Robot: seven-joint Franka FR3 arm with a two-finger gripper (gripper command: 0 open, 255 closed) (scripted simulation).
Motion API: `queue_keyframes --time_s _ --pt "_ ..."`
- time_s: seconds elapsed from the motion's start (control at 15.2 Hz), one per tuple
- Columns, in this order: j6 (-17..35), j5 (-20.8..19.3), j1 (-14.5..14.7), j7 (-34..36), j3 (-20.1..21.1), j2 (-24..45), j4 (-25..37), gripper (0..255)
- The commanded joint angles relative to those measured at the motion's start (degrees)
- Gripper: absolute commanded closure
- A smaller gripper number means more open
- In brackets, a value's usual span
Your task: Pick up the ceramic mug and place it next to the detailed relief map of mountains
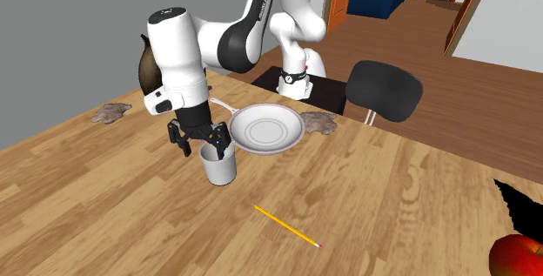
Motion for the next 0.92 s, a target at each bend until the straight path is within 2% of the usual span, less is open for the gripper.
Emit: queue_keyframes --time_s 0.0,0.2,0.26,0.86 --pt "0.1 0.0 0.0 0.0 0.0 0.0 0.0 0" --pt "0.1 0.0 0.0 0.0 0.0 0.0 0.0 0" --pt "0.1 0.0 0.0 0.0 0.0 0.0 0.0 255" --pt "0.1 0.0 0.0 0.0 0.0 0.0 0.0 255"
